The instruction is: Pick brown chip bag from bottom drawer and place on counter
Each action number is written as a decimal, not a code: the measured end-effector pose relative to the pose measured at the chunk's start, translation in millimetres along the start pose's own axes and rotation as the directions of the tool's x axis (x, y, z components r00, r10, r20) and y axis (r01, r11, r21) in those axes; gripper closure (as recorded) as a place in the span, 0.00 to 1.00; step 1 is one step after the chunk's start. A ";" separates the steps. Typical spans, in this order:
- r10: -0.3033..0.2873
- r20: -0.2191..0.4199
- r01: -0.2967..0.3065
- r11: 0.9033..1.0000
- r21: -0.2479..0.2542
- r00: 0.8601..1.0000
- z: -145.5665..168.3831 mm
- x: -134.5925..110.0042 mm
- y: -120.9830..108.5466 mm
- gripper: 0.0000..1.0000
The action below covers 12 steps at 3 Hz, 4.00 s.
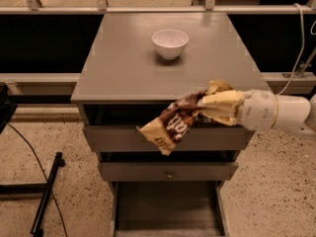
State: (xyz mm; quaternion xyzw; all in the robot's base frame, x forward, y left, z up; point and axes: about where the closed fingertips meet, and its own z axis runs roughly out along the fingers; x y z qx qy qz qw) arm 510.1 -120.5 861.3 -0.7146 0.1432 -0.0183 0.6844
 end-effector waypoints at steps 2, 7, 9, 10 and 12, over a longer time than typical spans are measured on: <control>-0.098 -0.250 0.131 0.984 0.117 0.963 -62.7 84.0 -120.9 1.00; 0.200 -0.339 -0.106 0.956 0.274 0.919 -85.3 147.2 -105.7 0.28; 0.199 -0.332 -0.108 0.956 0.272 0.922 -80.4 146.7 -106.4 0.00; 0.185 -0.370 -0.092 0.963 0.254 0.910 -96.0 141.0 -113.0 0.00; 0.213 -0.433 -0.085 0.951 0.297 0.876 -157.1 120.3 -131.7 0.00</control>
Offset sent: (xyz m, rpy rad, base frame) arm 0.1211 -0.1355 0.1575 0.1319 -0.2042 -0.4397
